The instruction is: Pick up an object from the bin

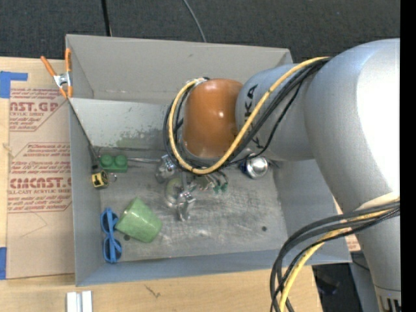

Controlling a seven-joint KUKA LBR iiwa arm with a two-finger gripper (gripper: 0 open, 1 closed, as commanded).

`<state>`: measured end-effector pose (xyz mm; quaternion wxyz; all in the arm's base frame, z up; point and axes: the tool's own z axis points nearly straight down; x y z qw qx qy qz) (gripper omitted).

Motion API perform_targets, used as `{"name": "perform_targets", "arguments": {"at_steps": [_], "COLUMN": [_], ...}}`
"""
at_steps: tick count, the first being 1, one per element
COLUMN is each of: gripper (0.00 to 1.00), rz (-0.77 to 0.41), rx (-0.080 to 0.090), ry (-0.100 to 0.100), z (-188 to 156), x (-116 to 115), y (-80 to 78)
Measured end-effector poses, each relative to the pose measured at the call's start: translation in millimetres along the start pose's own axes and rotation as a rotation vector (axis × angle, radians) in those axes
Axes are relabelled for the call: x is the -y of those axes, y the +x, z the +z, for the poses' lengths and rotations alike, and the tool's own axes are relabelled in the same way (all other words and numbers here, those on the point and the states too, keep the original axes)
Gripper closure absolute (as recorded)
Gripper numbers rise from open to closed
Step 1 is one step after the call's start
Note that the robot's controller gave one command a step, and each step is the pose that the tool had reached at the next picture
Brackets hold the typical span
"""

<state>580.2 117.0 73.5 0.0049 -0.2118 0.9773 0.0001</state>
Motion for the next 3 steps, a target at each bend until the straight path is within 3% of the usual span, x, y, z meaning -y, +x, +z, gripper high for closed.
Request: {"name": "perform_targets", "arguments": {"at_steps": [1,2,3], "gripper": [0.00,1.00,1.00], "rz": [-0.029,-0.030,-0.076], "rx": [0.008,0.002,0.000], "ry": [-0.002,-0.001,-0.001], "z": [-1.5,-2.9,-134.5], "x": [47.8,47.8,25.1], "y": [30.9,30.8,11.4]}}
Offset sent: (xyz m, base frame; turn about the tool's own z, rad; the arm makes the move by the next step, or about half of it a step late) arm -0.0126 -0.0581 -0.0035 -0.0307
